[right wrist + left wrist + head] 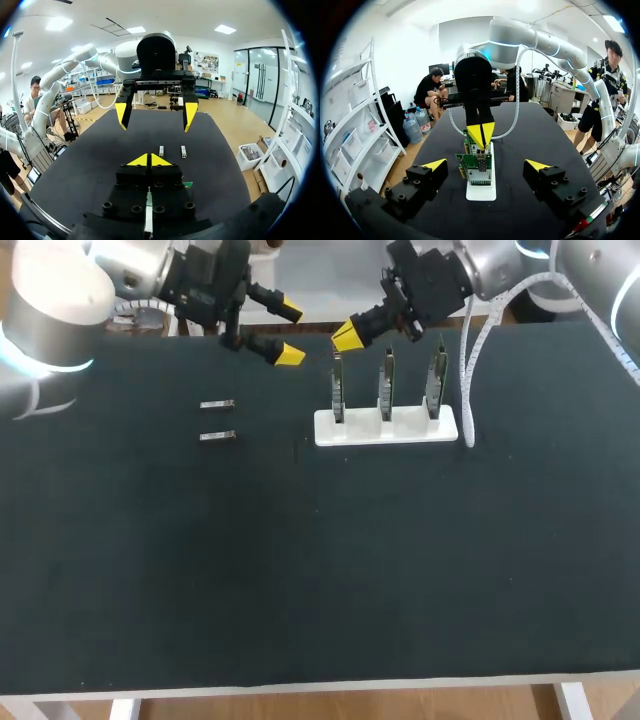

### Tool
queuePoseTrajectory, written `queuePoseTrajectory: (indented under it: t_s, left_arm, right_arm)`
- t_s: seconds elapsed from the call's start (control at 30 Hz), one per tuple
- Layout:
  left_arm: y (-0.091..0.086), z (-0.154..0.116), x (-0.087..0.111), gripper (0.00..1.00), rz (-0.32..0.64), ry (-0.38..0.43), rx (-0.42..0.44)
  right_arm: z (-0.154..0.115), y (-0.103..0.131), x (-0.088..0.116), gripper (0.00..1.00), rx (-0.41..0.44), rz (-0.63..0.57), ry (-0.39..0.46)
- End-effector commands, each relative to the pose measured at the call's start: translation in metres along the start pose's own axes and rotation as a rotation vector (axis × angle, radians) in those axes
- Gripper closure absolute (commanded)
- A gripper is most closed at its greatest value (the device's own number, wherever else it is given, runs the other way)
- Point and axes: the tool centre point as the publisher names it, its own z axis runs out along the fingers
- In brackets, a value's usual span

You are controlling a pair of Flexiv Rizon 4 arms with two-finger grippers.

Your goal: Pick up the optical module with the left hand, and insert it into the network port with the right hand.

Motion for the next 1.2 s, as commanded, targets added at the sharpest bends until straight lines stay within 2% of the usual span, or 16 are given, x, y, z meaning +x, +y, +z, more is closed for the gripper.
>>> queuePoseTrajectory:
  t_s: [0.03, 0.37, 1.2]
  left_arm:
    - [0.001, 0.0, -0.001, 0.0, -0.001, 0.005, 0.002]
    - [0.001, 0.0, -0.001, 0.0, -0.001, 0.005, 0.002]
    - [0.001, 0.0, -0.001, 0.0, -0.001, 0.005, 0.002]
  right_arm:
    - [0.001, -0.011, 0.0, 1.0, -0.125, -0.001, -0.002]
    - [-0.004, -0.017, -0.012, 1.0, -0.117, -0.037, -0.002]
    - [0.001, -0.011, 0.005, 1.0, -0.13, 0.003, -0.014]
